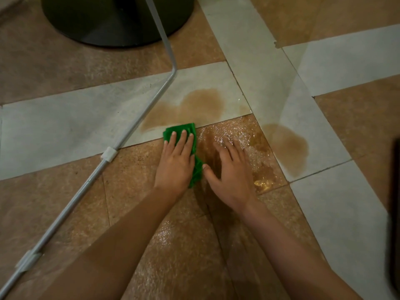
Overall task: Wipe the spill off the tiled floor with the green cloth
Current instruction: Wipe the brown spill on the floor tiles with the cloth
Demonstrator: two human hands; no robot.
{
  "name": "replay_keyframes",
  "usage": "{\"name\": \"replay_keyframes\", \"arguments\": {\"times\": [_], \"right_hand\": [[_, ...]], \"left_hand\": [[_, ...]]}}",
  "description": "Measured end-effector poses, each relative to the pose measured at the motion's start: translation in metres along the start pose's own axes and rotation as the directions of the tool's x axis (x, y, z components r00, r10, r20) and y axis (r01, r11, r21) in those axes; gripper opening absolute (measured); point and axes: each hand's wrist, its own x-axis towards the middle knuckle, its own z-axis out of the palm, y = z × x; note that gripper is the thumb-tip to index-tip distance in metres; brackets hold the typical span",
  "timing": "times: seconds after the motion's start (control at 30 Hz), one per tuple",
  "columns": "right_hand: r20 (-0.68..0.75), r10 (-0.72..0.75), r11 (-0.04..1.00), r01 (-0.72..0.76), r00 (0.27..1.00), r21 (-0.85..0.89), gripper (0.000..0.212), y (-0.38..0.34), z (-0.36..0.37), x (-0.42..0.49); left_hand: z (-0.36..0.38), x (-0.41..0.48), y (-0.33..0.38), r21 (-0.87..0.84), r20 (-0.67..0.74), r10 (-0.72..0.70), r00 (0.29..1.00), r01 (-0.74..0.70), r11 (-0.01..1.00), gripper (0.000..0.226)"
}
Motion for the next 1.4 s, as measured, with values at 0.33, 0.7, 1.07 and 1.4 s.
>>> {"name": "replay_keyframes", "arguments": {"times": [0.33, 0.7, 1.07, 1.4], "right_hand": [[0.057, 0.023, 1.0, -0.022, 0.998, -0.022, 0.06, 0.008, -0.008, -0.01], [0.054, -0.003, 1.0, 0.003, 0.999, 0.008, 0.059, -0.003, -0.005, -0.006], [0.102, 0.009, 0.998, -0.002, 0.995, -0.067, 0.066, -0.001, -0.004, -0.004], [0.101, 0.0, 0.996, 0.008, 0.995, -0.083, 0.066, -0.006, -0.001, -0.002]], "left_hand": [[0.0, -0.004, 0.002, -0.023, -0.023, -0.005, 1.0, 0.004, 1.0, 0.051], [-0.002, -0.014, -0.01, -0.001, 0.013, 0.101, 0.995, -0.101, 0.995, 0.05], [-0.007, -0.024, -0.028, 0.024, 0.037, 0.123, 0.992, -0.124, 0.992, 0.053], [-0.004, -0.026, -0.022, -0.017, 0.002, 0.015, 1.0, -0.015, 1.0, 0.052]]}}
